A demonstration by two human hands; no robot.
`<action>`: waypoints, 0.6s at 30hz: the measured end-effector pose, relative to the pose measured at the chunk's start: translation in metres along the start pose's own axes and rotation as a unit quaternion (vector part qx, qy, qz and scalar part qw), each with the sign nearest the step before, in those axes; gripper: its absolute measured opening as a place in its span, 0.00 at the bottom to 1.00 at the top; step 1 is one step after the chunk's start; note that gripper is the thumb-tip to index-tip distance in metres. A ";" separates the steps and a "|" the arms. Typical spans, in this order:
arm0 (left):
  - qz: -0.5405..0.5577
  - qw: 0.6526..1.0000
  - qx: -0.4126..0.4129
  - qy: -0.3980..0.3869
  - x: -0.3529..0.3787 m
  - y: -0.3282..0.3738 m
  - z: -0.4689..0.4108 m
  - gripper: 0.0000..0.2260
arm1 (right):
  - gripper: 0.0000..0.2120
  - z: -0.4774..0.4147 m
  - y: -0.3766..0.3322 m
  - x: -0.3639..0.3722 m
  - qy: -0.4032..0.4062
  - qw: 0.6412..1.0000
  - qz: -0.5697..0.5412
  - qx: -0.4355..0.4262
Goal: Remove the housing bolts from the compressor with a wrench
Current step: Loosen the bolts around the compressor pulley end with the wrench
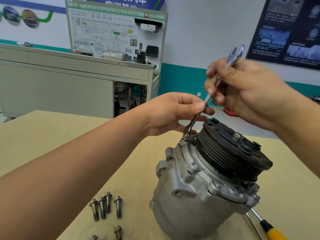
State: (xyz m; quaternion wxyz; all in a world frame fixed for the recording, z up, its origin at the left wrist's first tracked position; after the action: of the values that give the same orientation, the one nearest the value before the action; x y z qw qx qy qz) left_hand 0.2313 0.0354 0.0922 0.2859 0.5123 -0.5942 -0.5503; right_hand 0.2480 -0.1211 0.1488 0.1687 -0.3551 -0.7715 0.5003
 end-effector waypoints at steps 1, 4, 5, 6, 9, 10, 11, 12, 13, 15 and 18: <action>0.000 1.000 -0.001 -0.001 0.000 0.001 0.000 0.05 | 0.10 0.001 0.000 0.000 0.006 1.000 0.015 -0.008; -0.004 1.000 0.001 -0.001 0.001 0.002 0.001 0.07 | 0.09 0.002 0.000 0.000 0.029 0.998 0.043 -0.037; -0.004 1.000 0.005 0.002 0.001 0.002 0.001 0.06 | 0.10 0.002 0.000 0.000 0.035 0.997 0.050 -0.044; -0.002 1.000 0.012 0.005 0.002 0.002 0.001 0.04 | 0.10 0.001 0.000 0.000 0.039 0.996 0.059 -0.049; 0.002 1.000 0.023 0.022 0.003 0.004 0.002 0.08 | 0.11 0.000 -0.001 0.000 0.040 0.996 0.060 -0.042; 0.001 1.000 0.020 0.024 0.003 0.004 0.003 0.08 | 0.11 -0.001 -0.001 0.000 0.039 0.997 0.056 -0.039; -0.004 0.999 0.019 0.026 0.002 0.004 0.003 0.08 | 0.11 -0.002 -0.002 0.001 0.038 0.997 0.052 -0.039; -0.012 0.999 0.017 0.027 0.001 0.004 0.004 0.07 | 0.10 -0.003 -0.002 0.002 0.038 0.997 0.048 -0.039; -0.025 0.999 0.015 0.027 0.001 0.004 0.005 0.07 | 0.08 -0.004 -0.002 0.003 0.040 0.997 0.043 -0.040; -0.050 0.999 0.007 0.018 0.001 0.004 0.006 0.08 | 0.05 -0.006 -0.001 0.002 0.043 0.998 0.032 -0.035; -0.048 0.999 -0.004 -0.002 0.003 0.001 0.007 0.09 | 0.07 -0.006 0.000 0.001 0.049 0.999 0.007 -0.006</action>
State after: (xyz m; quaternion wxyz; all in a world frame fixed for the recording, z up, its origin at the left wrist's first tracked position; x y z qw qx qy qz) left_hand 0.2240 0.0352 0.0915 0.2602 0.5379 -0.5678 -0.5662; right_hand 0.2513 -0.1164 0.1517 0.2005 -0.3859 -0.7628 0.4785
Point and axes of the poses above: each hand's wrist, its own z-axis away from the middle knuckle, its own x-axis out of the palm, y = z × x, the point moved 1 cm from there along -z, towards the middle knuckle, and after that the axes turned 10 degrees about -z, right-handed, at the moved point
